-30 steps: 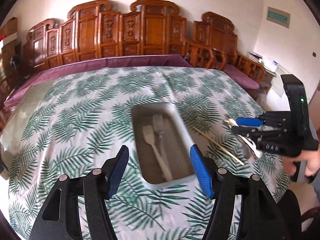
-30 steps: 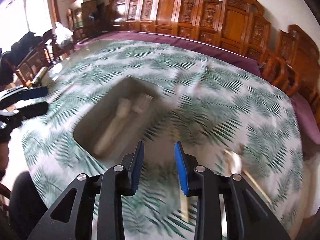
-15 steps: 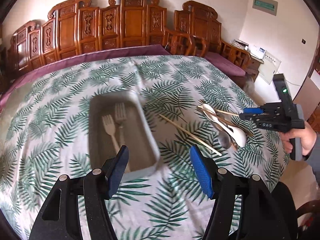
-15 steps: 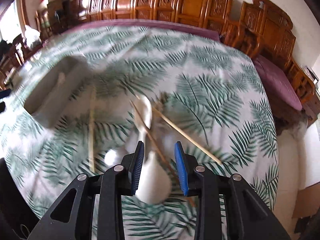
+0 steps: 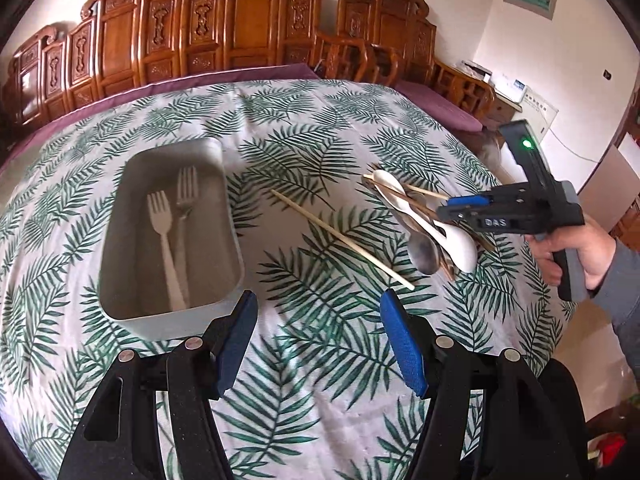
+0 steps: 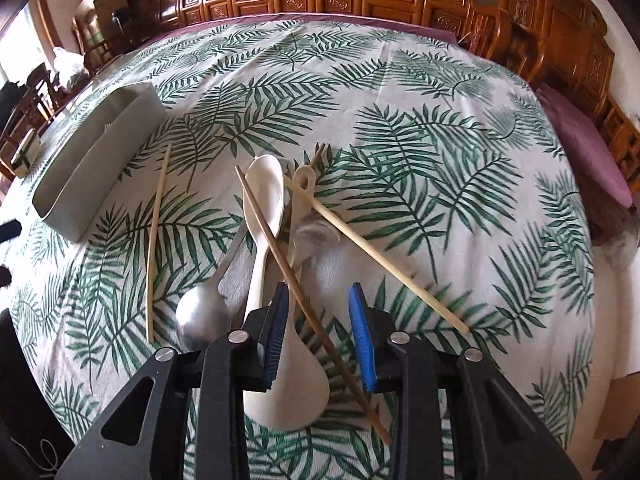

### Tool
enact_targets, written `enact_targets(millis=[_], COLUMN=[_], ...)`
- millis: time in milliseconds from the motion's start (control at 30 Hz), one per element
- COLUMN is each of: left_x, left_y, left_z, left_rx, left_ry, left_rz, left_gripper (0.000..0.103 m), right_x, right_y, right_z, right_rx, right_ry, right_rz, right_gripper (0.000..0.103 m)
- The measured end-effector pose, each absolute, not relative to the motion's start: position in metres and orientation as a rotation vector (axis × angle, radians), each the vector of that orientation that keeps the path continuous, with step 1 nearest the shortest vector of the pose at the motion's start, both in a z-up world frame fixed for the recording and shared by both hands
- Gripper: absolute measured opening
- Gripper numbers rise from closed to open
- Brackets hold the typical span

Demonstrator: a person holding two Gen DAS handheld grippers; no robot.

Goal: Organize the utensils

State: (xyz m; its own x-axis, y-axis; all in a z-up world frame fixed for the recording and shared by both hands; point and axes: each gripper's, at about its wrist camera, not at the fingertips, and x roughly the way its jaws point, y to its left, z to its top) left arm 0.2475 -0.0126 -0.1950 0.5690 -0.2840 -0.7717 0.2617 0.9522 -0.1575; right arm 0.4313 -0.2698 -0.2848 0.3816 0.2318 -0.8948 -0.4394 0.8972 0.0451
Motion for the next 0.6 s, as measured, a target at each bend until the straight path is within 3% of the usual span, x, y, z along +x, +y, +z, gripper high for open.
enact_targets(millis=[200,400,467,600], left_x=[0.248,0.254,0.257,0.264], left_y=[-0.022,-0.027,-0.029,-0.033], left_z=[-0.198,-0.208,-0.212,-0.218], left_rx=[-0.018,-0.023,-0.026,-0.038], left_ry=[0.923,0.947,0.957,0.974], left_rz=[-0.336,-0.334,-0.333,-0.329], left_gripper=[0.061,0.061,0.061,0.061], right_x=[0.439,0.436,0.432,0.421], right_y=[-0.274,-0.276,-0.276,-0.276], right_z=[-0.292,-0.293,-0.289,-0.276], right_rx=[-0.213,-0.208,-0.205,-0.187], right_ry=[1.122,1.116,1.1,1.055], right_rz=[0.423,0.443,0.454,0.487], right_gripper=[0.025,0.014,0.006,0.006])
